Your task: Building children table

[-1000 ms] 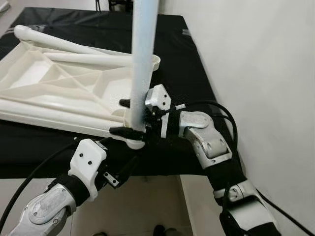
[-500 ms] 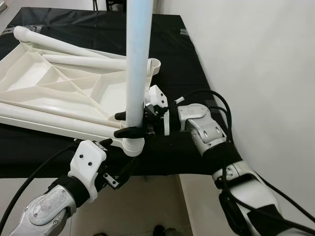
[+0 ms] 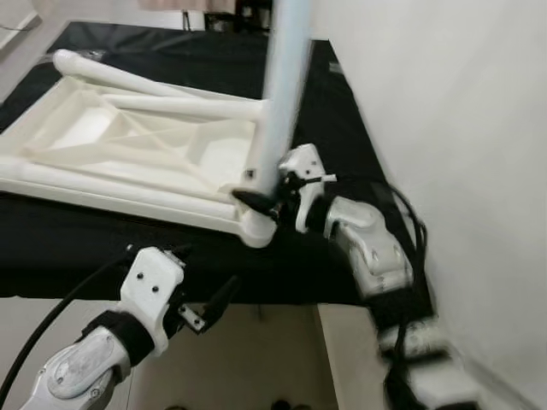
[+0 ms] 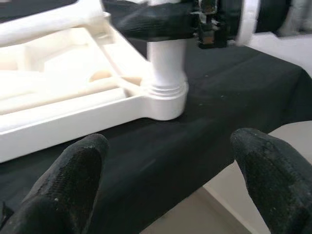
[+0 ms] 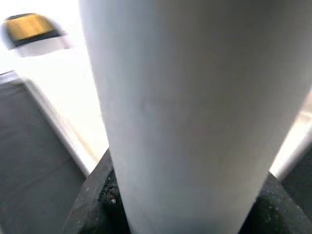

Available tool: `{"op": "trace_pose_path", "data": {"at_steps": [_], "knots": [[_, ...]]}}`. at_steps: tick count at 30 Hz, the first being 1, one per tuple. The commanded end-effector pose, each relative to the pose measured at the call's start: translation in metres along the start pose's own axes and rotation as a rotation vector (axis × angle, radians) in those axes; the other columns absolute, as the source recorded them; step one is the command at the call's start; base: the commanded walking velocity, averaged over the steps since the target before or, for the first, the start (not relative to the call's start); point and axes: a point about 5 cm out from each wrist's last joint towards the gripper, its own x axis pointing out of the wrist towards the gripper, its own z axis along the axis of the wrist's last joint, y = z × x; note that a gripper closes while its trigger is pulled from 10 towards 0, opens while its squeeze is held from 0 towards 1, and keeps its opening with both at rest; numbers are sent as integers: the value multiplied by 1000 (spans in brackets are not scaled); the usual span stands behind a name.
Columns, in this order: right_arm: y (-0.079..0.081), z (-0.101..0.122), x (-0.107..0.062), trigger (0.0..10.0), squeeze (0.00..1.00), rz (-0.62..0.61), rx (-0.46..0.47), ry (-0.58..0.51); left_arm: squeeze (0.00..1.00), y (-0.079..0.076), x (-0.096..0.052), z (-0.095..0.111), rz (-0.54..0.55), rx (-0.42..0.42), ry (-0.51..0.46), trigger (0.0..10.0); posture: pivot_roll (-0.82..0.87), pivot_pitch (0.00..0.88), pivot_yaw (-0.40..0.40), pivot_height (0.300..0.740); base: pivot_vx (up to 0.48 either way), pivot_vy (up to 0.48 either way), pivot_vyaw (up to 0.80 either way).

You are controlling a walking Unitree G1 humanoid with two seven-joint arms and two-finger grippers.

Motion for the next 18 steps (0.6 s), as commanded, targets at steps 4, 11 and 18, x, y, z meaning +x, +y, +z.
{"op": "trace_pose_path", "data": {"at_steps": [4, 11, 18], "knots": [[-5, -51, -6, 0, 0, -82, 61, 269, 0, -2, 0, 0, -18, -1, 8, 10000, 143, 253, -139, 740, 0, 0, 0], [4, -33, 11, 10000, 788, 23, 52, 185, 0, -2, 0, 0, -14, 1, 5, 10000, 150, 248, -138, 740, 0, 0, 0], [14, 1, 18, 10000, 1000, 277, 102, 3, 0, -1, 0, 0, -15, 0, 0, 10000, 149, 240, -138, 740, 0, 0, 0]]}}
